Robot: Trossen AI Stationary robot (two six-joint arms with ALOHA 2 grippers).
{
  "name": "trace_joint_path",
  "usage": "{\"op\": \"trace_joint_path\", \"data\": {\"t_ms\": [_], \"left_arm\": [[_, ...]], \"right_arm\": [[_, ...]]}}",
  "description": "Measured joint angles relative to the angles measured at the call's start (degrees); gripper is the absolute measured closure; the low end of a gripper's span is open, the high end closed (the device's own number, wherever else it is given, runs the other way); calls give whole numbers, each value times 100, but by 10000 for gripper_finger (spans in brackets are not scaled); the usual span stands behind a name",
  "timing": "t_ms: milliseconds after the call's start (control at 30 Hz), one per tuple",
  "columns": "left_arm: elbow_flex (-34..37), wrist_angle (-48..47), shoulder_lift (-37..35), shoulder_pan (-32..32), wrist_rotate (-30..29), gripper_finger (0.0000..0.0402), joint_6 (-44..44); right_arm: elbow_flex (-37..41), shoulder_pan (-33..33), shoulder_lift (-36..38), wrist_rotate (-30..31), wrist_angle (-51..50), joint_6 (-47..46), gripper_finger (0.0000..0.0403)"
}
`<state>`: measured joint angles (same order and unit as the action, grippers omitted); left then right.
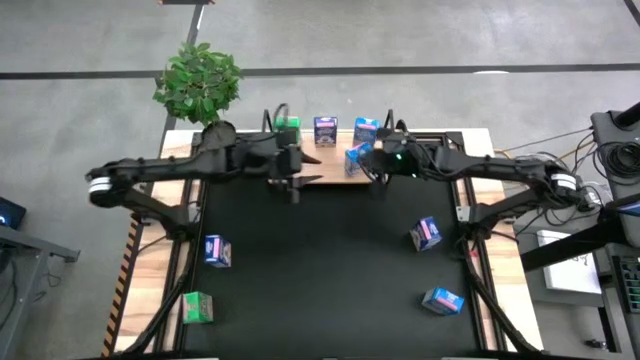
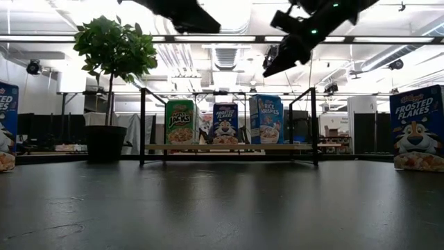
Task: Stack cereal on shelf
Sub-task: Put the left light blue cereal box aligned with the other light blue cereal box on the shelf
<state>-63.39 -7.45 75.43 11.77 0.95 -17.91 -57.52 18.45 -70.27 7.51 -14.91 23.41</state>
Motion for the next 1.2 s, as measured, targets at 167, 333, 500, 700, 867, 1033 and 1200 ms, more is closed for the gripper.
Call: {"op": "trace_joint_path", "data": {"t_ms": [167,333,500,700,867,1033,1200], "left_arm": [[912,795,-739,0,0,249,33],[1492,1255,-1214,0,0,249,40],[1692,1283,-1457,0,0,249,66],[1817,1277,-1480,0,0,249,87],[1855,1244,-1461,0,0,249,87],[1855,1244,-1461,0,1,249,87],[1855,1245,-1461,0,0,249,87]], "right_arm": [[-993,254,-706,-8,-712,236,390],[-2122,500,-1415,-15,-2016,522,391],[-2950,692,-1884,-484,-3140,665,391],[-3064,884,-2022,-911,-3280,767,391],[-3020,980,-2154,-1049,-3271,768,391],[-3020,982,-2284,-965,-3238,642,391],[-3020,1022,-2281,-535,-3245,398,391]]}}
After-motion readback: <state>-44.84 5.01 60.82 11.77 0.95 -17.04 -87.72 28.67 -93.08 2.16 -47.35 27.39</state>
